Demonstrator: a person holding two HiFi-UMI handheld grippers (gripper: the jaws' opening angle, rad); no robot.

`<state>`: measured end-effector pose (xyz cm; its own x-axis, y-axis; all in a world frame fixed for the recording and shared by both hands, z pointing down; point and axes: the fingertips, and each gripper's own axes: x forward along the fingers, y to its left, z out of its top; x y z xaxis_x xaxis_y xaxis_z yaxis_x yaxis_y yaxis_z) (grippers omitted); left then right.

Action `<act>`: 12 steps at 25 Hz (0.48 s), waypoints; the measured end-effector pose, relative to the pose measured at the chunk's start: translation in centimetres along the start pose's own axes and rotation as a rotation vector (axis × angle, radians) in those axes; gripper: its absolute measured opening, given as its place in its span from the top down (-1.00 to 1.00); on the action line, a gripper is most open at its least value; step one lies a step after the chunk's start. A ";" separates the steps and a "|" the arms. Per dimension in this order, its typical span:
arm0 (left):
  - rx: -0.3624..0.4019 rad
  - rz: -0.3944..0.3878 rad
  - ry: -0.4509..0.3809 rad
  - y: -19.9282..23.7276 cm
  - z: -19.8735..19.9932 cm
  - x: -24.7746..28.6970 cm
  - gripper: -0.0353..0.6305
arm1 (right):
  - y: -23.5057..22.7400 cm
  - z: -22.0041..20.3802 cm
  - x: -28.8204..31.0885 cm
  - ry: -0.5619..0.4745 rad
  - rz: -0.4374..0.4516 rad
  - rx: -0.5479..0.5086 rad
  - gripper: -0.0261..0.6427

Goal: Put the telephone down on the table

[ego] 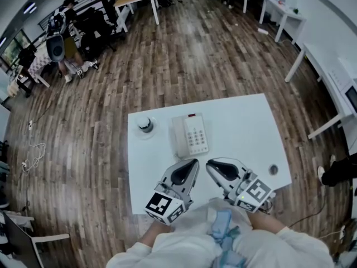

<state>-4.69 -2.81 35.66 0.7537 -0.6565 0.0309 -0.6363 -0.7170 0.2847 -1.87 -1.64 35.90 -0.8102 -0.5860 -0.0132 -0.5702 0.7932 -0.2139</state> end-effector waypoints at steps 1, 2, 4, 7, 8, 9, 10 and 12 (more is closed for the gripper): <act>0.002 -0.005 -0.011 0.0 0.3 -0.1 0.89 | 0.0 0.4 0.0 -0.011 0.000 -0.008 0.77; 0.003 -0.005 -0.018 0.1 0.6 -0.3 0.89 | 0.1 0.7 0.0 -0.019 -0.003 -0.014 0.77; 0.003 -0.004 -0.030 0.3 1.0 -0.5 0.89 | 0.1 1.2 0.0 -0.031 -0.010 -0.025 0.77; 0.010 -0.021 -0.048 0.5 1.6 -0.4 0.89 | -0.5 1.8 0.0 -0.044 -0.025 -0.032 0.77; 0.014 -0.023 -0.051 0.6 1.7 -0.3 0.89 | -0.8 1.9 0.1 -0.047 -0.031 -0.034 0.77; 0.019 -0.019 -0.054 0.8 1.7 -0.1 0.89 | -1.2 1.9 0.2 -0.048 -0.036 -0.037 0.77; 0.022 -0.013 -0.057 1.1 1.6 0.2 0.89 | -1.6 1.9 0.4 -0.049 -0.040 -0.039 0.77; 0.022 -0.004 -0.065 1.6 1.5 0.7 0.89 | -2.2 1.8 0.8 -0.043 -0.045 -0.048 0.77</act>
<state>-5.44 -4.79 34.71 0.7445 -0.6668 -0.0324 -0.6372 -0.7242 0.2636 -1.06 -4.16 34.63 -0.7778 -0.6267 -0.0473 -0.6124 0.7726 -0.1678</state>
